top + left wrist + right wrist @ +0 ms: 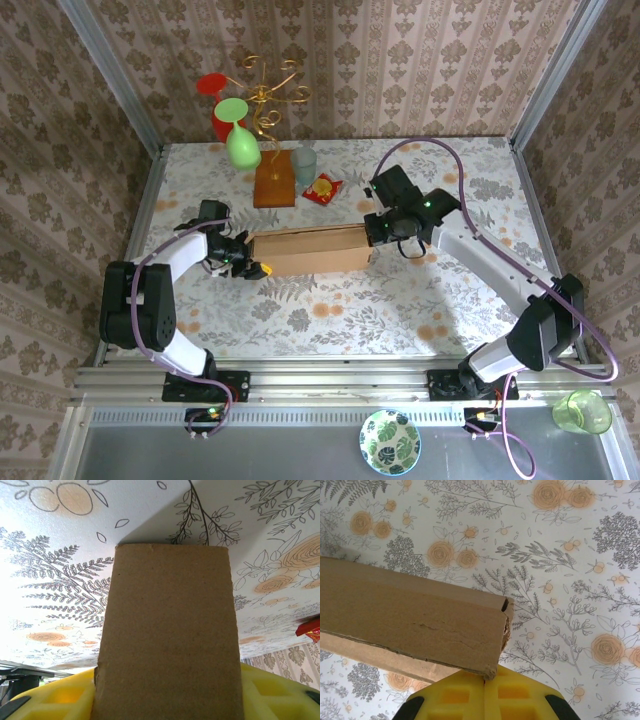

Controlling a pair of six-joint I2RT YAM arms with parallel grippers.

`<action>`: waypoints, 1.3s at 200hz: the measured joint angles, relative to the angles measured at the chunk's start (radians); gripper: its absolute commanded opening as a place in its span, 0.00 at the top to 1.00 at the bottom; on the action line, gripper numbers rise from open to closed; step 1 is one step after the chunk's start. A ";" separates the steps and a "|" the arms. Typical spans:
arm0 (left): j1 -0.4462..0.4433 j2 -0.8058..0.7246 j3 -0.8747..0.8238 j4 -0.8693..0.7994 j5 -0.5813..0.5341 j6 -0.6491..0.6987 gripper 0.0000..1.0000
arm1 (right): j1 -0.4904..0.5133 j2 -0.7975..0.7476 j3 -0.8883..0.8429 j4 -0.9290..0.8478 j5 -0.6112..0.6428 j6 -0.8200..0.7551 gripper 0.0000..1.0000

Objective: Fold the paper box

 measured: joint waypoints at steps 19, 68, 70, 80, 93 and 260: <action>0.000 0.000 0.000 0.013 -0.002 0.001 0.40 | 0.002 0.000 0.000 0.007 0.018 0.000 1.00; 0.019 -0.032 0.000 0.053 -0.069 0.093 0.16 | 0.010 0.045 0.032 0.014 0.034 0.000 1.00; 0.019 -0.037 0.000 0.051 -0.072 0.098 0.16 | 0.010 0.047 0.033 0.014 0.034 0.000 1.00; 0.019 -0.062 0.000 0.049 -0.080 0.115 0.17 | 0.011 0.055 0.041 0.013 0.035 0.000 1.00; 0.019 -0.099 0.000 0.041 -0.090 0.132 0.20 | 0.012 0.064 0.050 0.013 0.038 0.000 1.00; 0.139 -0.391 0.236 -0.392 -0.372 0.901 0.86 | 0.012 0.165 0.189 -0.073 0.029 -0.004 1.00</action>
